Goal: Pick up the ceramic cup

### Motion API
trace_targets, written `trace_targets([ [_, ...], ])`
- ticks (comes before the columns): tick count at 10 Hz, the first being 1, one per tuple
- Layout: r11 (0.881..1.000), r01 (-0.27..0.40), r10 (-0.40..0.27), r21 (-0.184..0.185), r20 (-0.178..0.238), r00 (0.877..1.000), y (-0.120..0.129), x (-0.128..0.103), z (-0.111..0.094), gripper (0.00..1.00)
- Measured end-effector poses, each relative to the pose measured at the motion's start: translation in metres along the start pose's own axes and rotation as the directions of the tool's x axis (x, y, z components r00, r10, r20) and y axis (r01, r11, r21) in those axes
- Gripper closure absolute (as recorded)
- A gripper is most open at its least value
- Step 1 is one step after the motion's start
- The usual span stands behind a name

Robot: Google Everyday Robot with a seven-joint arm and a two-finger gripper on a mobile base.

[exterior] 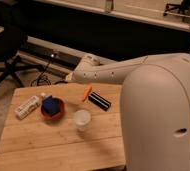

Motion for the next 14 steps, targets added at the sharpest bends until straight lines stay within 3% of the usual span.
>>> trace_targets([
  [3,1.0,0.005,-0.005,0.006,-0.003,1.0,-0.001,0.001,0.0,0.2],
  [4,1.0,0.008,-0.007,0.025,-0.022,1.0,-0.004,0.004,-0.004,0.2],
  [6,0.997,0.008,-0.004,0.073,-0.052,0.999,-0.012,0.006,-0.027,0.2],
  [7,0.995,-0.003,0.008,0.096,-0.057,0.998,-0.017,0.004,-0.049,0.2],
  [9,0.992,-0.022,0.03,0.121,-0.068,0.997,-0.025,0.007,-0.075,0.2],
  [11,0.991,-0.054,0.066,0.121,-0.099,0.993,-0.035,0.027,-0.092,0.2],
  [14,0.988,-0.127,0.139,0.088,-0.137,0.981,-0.052,0.067,-0.092,0.2],
])
